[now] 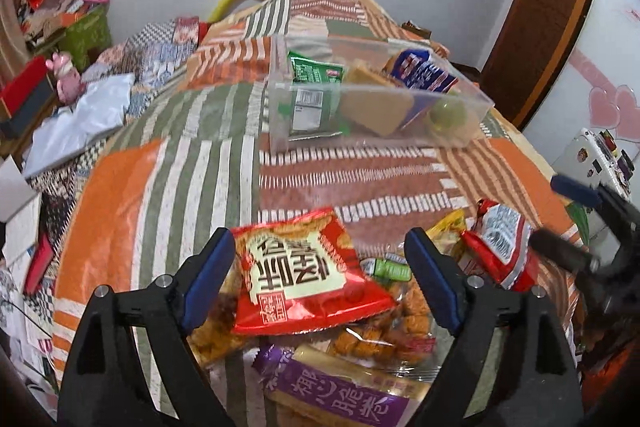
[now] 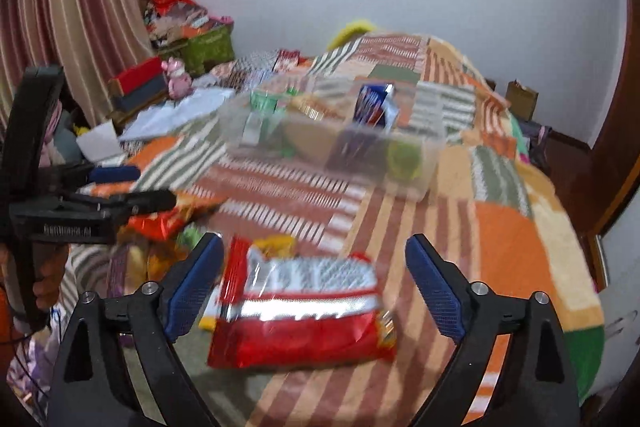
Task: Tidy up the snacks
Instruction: 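Grasp red snack bag with left tool while right tool grasps another red bag, then lift the red bag with the right tool while left tool holds its red bag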
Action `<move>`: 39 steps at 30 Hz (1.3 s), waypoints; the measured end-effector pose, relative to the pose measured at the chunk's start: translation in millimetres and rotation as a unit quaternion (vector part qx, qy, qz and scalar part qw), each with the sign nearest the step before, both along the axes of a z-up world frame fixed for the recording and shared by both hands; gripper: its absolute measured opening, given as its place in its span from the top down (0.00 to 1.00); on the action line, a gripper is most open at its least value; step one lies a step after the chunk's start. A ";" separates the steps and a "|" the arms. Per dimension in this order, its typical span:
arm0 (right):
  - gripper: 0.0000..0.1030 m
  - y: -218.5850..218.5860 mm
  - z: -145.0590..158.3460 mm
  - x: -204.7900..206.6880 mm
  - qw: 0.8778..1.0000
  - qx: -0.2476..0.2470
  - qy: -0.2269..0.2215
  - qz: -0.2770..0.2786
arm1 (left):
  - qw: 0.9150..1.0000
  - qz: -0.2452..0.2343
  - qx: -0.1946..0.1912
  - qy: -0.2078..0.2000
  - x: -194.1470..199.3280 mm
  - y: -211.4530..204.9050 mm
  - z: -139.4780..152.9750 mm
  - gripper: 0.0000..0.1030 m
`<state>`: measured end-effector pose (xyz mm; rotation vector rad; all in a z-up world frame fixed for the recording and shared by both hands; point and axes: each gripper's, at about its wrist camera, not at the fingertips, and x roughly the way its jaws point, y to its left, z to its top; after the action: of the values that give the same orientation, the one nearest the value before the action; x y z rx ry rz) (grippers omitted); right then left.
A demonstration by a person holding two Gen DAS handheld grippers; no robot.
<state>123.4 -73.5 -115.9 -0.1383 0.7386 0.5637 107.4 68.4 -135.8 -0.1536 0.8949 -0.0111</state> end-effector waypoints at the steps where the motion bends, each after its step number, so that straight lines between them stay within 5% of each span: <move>1: 0.05 2.0 -4.9 -2.8 1.000 -0.003 0.003 -0.002 | 1.000 0.003 -0.004 0.003 -0.3 0.6 -3.7 0.15; 10: 0.01 13.6 -33.6 -13.4 0.999 -0.045 0.023 -0.005 | 1.000 0.010 0.003 0.023 4.9 -0.8 -27.7 0.15; 16: 0.02 -0.6 -38.5 -8.7 0.999 -0.023 0.036 -0.021 | 1.000 0.014 0.016 0.010 5.2 -6.2 -30.1 0.17; 23: 0.19 -9.2 -38.0 -8.6 0.999 -0.006 0.041 -0.019 | 1.000 0.025 0.011 -0.001 1.5 -0.9 -29.8 0.31; 39: 0.73 -32.4 -22.1 -1.2 0.997 0.047 0.051 -0.019 | 0.999 0.029 0.011 -0.027 -11.1 -10.3 -14.9 0.36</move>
<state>122.2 -105.9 -138.0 -0.0082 0.8107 0.5713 96.3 58.0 -150.6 -0.1580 0.8355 0.0479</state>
